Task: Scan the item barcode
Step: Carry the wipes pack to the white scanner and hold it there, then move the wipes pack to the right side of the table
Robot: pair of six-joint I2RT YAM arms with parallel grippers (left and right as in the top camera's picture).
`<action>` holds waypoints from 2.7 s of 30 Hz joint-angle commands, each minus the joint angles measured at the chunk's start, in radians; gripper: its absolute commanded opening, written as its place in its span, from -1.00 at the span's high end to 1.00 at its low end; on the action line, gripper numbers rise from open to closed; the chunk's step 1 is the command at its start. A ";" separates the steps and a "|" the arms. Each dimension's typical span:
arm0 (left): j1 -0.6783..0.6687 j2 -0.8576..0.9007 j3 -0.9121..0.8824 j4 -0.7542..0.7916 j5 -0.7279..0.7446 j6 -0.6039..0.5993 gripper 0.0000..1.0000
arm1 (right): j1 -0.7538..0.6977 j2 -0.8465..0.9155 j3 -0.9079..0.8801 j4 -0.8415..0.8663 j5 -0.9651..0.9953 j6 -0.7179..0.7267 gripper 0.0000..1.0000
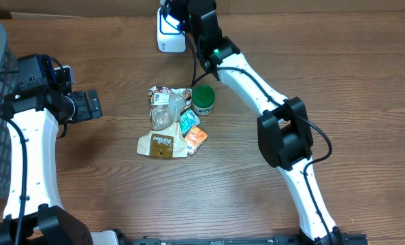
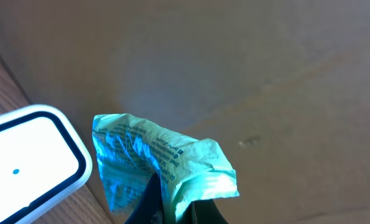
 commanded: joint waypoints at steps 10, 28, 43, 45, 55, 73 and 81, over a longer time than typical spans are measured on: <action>0.001 0.002 0.008 0.001 0.007 -0.016 -0.99 | 0.043 0.027 0.017 0.033 0.010 -0.120 0.92; 0.001 0.002 0.009 0.001 0.007 -0.016 -0.99 | 0.014 -0.361 0.017 -0.437 -0.067 0.370 0.92; 0.001 0.002 0.009 0.001 0.007 -0.016 -0.99 | -0.315 -0.647 0.012 -1.275 -0.552 1.154 0.92; 0.001 0.002 0.009 0.001 0.007 -0.016 -0.99 | -0.388 -0.638 -0.008 -1.330 -0.599 1.176 0.92; 0.001 0.002 0.009 0.001 0.007 -0.016 -0.99 | -0.619 -0.595 -0.303 -1.295 -0.720 1.197 0.92; 0.001 0.002 0.009 0.001 0.007 -0.016 -0.99 | -0.689 -0.588 -0.830 -0.900 -0.787 1.229 0.92; 0.001 0.002 0.009 0.001 0.007 -0.016 -0.99 | -0.689 -0.580 -0.867 -0.901 -0.748 1.229 0.92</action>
